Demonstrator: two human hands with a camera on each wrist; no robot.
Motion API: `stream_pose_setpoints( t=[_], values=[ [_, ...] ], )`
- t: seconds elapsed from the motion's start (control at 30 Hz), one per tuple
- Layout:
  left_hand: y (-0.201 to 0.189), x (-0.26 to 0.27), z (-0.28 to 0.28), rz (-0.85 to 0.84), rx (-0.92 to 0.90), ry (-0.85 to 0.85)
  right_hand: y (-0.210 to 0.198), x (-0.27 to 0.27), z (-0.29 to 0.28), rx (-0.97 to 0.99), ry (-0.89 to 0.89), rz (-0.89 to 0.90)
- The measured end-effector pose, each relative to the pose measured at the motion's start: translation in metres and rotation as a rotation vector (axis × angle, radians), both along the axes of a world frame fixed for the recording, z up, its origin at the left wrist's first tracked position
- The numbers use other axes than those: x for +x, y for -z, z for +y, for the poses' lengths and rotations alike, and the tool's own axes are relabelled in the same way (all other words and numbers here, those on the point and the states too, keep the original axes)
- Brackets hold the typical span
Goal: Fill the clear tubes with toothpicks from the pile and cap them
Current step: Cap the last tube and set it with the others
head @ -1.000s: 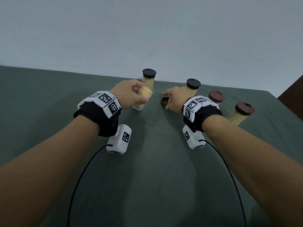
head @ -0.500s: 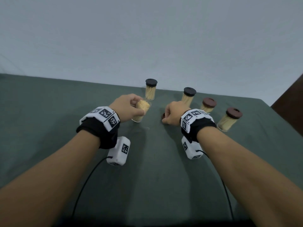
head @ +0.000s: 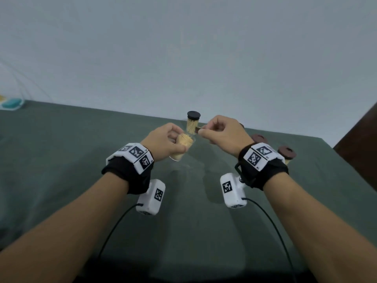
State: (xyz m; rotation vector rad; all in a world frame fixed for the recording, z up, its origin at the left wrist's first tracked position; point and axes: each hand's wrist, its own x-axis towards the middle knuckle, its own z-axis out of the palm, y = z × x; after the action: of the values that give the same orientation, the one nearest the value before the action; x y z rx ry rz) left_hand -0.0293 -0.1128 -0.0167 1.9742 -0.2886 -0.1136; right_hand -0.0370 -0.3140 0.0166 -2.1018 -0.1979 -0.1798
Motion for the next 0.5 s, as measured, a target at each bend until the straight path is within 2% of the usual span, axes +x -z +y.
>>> stream_pose_setpoints(
  t=[0.2,0.5],
  values=[
    [-0.007,-0.009,-0.001,-0.026,-0.039,0.055,0.002,-0.011,0.006,0.025,-0.127,-0.049],
    [-0.016,-0.008,-0.002,-0.016,-0.059,0.069,0.001,-0.019,0.004,0.02,-0.208,-0.027]
  ],
)
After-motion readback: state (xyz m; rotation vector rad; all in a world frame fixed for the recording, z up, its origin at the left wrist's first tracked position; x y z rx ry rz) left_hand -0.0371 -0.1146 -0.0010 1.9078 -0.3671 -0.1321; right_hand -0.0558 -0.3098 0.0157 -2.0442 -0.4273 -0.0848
